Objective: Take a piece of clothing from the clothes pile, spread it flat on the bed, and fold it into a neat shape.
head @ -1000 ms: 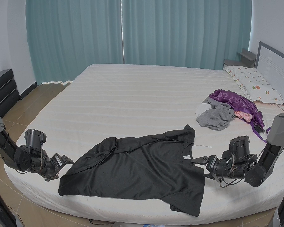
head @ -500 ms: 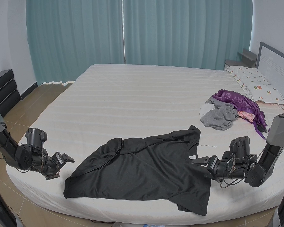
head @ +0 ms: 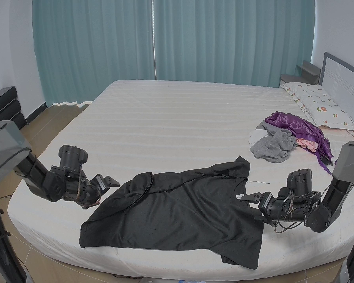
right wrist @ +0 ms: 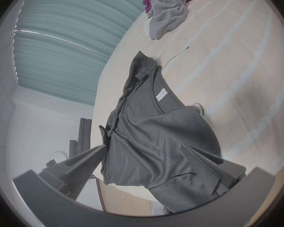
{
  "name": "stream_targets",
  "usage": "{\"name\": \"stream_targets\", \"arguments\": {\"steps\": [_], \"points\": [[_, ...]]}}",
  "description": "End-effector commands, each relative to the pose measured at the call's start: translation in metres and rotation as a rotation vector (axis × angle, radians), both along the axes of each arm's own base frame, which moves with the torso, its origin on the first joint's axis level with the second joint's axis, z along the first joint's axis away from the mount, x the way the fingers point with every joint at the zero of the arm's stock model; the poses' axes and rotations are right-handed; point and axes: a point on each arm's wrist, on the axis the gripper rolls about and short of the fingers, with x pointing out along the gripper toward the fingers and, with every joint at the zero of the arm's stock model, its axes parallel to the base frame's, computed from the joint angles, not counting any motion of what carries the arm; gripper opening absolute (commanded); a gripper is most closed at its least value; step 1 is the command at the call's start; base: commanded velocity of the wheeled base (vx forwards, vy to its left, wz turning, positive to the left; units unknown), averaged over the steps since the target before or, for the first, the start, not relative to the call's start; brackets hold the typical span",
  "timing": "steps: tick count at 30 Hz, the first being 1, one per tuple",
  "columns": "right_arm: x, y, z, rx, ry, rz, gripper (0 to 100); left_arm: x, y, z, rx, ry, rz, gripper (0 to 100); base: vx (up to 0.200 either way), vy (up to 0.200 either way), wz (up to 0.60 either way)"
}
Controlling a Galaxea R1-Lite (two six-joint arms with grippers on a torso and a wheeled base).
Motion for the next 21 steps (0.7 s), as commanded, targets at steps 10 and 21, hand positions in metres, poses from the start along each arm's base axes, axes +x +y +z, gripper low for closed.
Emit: {"name": "stream_targets", "arguments": {"steps": [10,21], "points": [[-0.002,0.0,0.001,0.002,0.0,0.0,100,0.053,-0.088,-0.043,0.128,-0.047,-0.203,100,0.0,0.0,0.0],[-0.002,0.0,0.0,0.001,0.003,0.0,100,0.078,-0.109,-0.075,0.298,-0.09,-0.22,100,0.0,0.0,0.0]]}}
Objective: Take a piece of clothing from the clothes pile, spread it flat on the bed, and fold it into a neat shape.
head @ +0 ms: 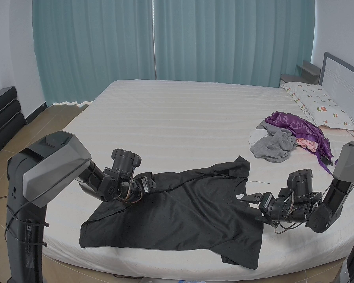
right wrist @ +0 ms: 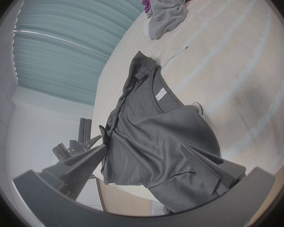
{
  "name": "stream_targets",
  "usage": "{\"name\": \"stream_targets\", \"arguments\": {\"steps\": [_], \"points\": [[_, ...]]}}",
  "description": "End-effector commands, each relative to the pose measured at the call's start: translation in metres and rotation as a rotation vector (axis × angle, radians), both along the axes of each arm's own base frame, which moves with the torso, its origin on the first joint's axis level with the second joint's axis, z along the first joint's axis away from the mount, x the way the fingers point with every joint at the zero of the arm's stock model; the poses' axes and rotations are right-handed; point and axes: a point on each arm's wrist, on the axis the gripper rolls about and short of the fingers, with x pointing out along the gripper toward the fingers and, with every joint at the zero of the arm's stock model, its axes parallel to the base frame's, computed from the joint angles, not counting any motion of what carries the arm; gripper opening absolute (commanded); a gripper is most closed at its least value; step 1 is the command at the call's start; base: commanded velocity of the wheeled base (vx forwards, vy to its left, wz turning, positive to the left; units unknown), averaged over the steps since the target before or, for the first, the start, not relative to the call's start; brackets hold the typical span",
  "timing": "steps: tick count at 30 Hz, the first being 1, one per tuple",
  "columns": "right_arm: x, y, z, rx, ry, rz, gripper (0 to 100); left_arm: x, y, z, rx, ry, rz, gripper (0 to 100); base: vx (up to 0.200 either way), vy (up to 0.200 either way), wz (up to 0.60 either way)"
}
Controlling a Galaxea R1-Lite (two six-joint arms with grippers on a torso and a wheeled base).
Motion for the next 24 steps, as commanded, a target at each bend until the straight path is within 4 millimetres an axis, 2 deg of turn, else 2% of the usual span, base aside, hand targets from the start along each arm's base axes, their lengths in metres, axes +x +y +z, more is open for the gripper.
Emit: {"name": "stream_targets", "arguments": {"steps": [1,6,7,15,20,24], "points": [[0.0,0.0,0.0,0.0,0.003,0.001,100,0.011,-0.009,-0.024,0.028,0.009,-0.006,100,0.0,0.0,0.0],[0.0,0.0,0.0,0.0,0.003,0.001,100,0.017,-0.011,-0.023,0.035,0.023,-0.006,100,0.0,0.0,0.0],[0.0,0.0,0.0,0.0,0.003,0.001,100,0.017,-0.011,-0.023,0.037,0.027,-0.006,0,0.0,0.0,0.0],[0.0,0.0,-0.002,-0.002,0.009,0.001,100,0.024,0.006,-0.015,0.089,-0.007,0.087,0,0.0,0.0,0.0],[0.0,0.001,-0.003,-0.002,0.01,0.003,100,0.035,0.032,0.013,0.07,-0.069,0.153,0,0.0,0.0,0.0],[0.0,0.001,-0.003,-0.003,0.009,0.004,100,0.045,0.049,0.022,0.065,-0.103,0.19,0,0.0,0.0,0.0]]}}
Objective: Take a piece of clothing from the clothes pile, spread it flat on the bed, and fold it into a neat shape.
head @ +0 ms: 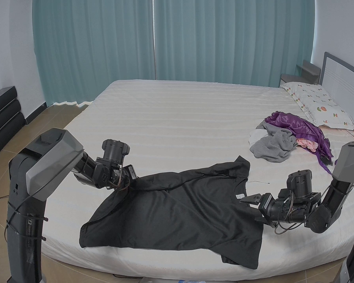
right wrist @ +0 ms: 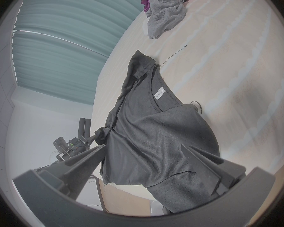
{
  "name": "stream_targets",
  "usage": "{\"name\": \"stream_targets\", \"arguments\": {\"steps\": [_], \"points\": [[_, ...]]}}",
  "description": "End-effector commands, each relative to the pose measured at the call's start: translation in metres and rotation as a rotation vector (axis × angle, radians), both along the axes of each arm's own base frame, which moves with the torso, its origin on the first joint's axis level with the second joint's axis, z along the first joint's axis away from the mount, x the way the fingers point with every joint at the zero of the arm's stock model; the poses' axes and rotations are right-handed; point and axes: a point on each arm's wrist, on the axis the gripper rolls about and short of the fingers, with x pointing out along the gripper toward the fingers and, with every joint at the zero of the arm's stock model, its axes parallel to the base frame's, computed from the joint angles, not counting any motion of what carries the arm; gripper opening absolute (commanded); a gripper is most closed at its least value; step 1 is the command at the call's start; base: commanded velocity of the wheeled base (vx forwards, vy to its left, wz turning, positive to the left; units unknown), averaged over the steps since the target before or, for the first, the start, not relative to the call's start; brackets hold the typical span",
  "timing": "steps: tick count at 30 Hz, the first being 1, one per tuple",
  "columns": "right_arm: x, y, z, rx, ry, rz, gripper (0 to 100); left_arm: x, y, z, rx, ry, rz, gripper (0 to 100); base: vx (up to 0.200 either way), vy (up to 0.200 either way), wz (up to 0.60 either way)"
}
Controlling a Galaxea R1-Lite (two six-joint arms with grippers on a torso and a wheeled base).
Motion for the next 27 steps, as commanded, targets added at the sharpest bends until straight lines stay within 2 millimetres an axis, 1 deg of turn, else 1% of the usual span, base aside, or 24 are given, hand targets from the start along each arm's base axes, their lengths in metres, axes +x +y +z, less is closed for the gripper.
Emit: {"name": "stream_targets", "arguments": {"steps": [1,2,3,4,5,9,13,16,19,21,22,25,26,27], "points": [[0.0,0.0,-0.001,-0.001,0.001,0.002,100,0.011,0.02,0.019,-0.013,-0.057,0.046,0,0.0,0.0,0.0],[0.0,0.0,-0.001,-0.001,0.001,0.002,100,0.012,0.021,0.018,-0.013,-0.057,0.047,0,0.0,0.0,0.0],[0.002,0.001,0.0,0.001,-0.004,0.002,100,0.017,0.03,0.022,-0.017,-0.074,0.069,0,0.0,0.0,0.0],[0.002,0.001,-0.001,0.0,-0.002,0.002,100,0.017,0.031,0.022,-0.017,-0.075,0.07,0,0.0,0.0,0.0],[0.004,0.001,-0.001,0.001,-0.006,0.0,100,0.022,0.04,0.025,-0.019,-0.09,0.092,0,0.0,0.0,0.0],[0.012,0.004,-0.003,0.003,-0.019,0.003,100,0.032,0.057,0.031,-0.026,-0.122,0.128,0,0.0,0.0,0.0],[0.018,0.006,-0.005,0.005,-0.025,0.001,100,0.04,0.07,0.028,-0.026,-0.135,0.158,0,0.0,0.0,0.0],[0.026,0.008,-0.005,0.014,-0.041,-0.006,100,0.045,0.075,0.02,-0.025,-0.132,0.168,0,0.0,0.0,0.0],[0.043,0.012,-0.002,0.018,-0.083,-0.035,100,0.051,0.076,0.014,-0.028,-0.141,0.173,0,0.0,0.0,0.0],[0.056,0.016,-0.004,-0.002,-0.109,-0.068,100,0.055,0.077,0.012,-0.036,-0.147,0.181,0,0.0,0.0,0.0],[0.057,0.016,-0.004,-0.004,-0.108,-0.071,100,0.055,0.078,0.011,-0.036,-0.149,0.182,0,0.0,0.0,0.0],[0.08,0.023,-0.011,-0.039,-0.156,-0.119,100,0.059,0.08,0.006,-0.039,-0.149,0.19,0,0.0,0.0,0.0],[0.082,0.023,-0.012,-0.04,-0.158,-0.123,100,0.059,0.08,0.006,-0.039,-0.147,0.19,0,0.0,0.0,0.0],[0.095,0.024,-0.015,-0.048,-0.162,-0.138,100,0.059,0.08,0.005,-0.039,-0.146,0.19,0,0.0,0.0,0.0]]}}
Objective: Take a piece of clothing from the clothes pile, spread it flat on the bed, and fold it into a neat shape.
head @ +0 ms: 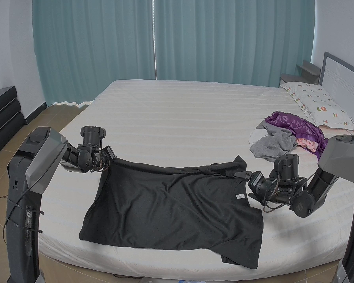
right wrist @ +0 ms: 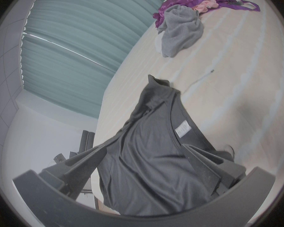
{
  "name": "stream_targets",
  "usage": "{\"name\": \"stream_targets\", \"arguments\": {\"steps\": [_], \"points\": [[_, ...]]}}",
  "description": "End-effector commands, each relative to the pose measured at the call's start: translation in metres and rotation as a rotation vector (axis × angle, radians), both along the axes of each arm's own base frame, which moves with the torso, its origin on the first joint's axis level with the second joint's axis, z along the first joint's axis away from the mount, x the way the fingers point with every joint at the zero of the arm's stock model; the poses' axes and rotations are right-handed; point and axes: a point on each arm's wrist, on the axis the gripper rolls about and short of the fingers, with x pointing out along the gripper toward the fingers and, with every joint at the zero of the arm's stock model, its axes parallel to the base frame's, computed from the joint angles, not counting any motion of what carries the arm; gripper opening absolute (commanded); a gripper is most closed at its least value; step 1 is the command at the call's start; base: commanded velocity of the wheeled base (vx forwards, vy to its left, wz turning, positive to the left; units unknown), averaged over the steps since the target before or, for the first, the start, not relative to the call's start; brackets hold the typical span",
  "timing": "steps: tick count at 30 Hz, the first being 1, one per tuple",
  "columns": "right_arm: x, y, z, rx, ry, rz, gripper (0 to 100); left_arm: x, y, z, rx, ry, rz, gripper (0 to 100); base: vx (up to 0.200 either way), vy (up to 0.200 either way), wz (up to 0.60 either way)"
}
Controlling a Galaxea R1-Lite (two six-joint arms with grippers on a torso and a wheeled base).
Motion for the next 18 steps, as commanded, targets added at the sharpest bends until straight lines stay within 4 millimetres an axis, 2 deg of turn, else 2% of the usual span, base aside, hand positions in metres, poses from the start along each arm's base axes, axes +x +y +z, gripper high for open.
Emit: {"name": "stream_targets", "arguments": {"steps": [1,7,11,15,18], "points": [[0.037,0.007,-0.02,-0.033,-0.006,-0.049,100,0.005,0.003,-0.013,-0.004,0.01,0.008,0,0.0,0.0,0.0],[0.079,0.009,-0.035,-0.08,-0.025,-0.068,100,0.004,0.003,-0.016,-0.003,0.019,0.01,0,0.0,0.0,0.0],[0.098,0.015,-0.048,-0.107,0.019,-0.067,100,0.004,0.003,-0.017,-0.002,0.025,0.011,0,0.0,0.0,0.0],[0.118,0.013,-0.06,-0.179,0.014,-0.103,100,0.003,0.003,-0.017,0.001,0.028,0.015,0,0.0,0.0,0.0],[0.129,0.011,-0.06,-0.22,-0.005,-0.122,100,0.002,0.003,-0.018,0.002,0.031,0.015,0,0.0,0.0,0.0]]}}
